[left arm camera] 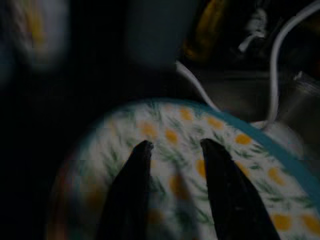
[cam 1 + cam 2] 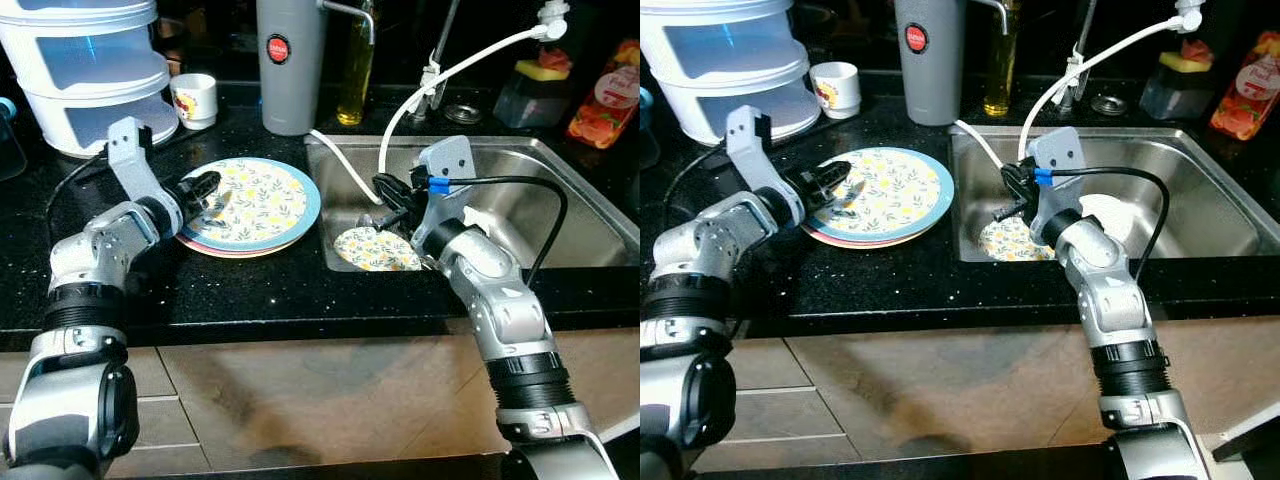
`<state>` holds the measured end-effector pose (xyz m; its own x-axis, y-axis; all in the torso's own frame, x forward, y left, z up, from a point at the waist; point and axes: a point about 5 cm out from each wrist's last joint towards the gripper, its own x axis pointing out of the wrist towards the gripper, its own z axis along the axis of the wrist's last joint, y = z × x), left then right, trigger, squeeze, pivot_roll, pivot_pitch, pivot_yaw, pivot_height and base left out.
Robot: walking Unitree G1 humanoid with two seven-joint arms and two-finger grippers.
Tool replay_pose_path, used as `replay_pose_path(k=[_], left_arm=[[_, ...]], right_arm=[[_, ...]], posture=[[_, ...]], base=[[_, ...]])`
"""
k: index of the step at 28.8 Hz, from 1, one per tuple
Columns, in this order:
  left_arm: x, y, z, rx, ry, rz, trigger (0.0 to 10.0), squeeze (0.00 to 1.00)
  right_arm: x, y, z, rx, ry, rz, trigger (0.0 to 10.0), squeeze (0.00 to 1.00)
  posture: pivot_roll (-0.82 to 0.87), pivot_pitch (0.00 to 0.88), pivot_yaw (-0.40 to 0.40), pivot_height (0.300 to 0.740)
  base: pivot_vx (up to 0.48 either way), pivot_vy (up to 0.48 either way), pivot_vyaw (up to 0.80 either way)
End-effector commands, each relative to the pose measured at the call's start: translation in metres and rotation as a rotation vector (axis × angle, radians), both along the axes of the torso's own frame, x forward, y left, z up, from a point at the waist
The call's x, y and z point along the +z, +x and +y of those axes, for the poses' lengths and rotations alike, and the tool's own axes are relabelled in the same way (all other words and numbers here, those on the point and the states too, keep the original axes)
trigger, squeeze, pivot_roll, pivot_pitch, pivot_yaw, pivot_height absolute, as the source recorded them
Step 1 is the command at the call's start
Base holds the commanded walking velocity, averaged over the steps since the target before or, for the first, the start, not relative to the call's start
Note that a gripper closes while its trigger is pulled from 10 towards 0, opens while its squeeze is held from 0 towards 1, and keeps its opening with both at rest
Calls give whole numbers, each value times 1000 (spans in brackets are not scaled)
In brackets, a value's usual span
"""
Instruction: Kitchen organization
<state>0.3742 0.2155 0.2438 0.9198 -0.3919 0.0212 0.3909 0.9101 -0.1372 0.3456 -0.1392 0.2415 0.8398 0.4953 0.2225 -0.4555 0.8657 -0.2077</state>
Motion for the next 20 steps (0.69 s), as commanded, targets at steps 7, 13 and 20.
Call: replay_pose_path(k=[7,13,20], left_arm=[[62,-37,-1,-376,566,-327,10000,0],[51,-37,-7,-747,697,-159,10000,0],[33,-29,-23,-932,807,-29,10000,0]], right_arm=[[-2,-8,29,137,-20,-27,10000,0],[-27,-2,77,168,-18,102,10000,0],[-39,-13,91,194,-47,122,10000,0]], posture=[[168,44,-22,740],[172,38,-16,740],[153,52,-5,740]], base=[[0,0,0],[0,0,0],[0,0,0]])
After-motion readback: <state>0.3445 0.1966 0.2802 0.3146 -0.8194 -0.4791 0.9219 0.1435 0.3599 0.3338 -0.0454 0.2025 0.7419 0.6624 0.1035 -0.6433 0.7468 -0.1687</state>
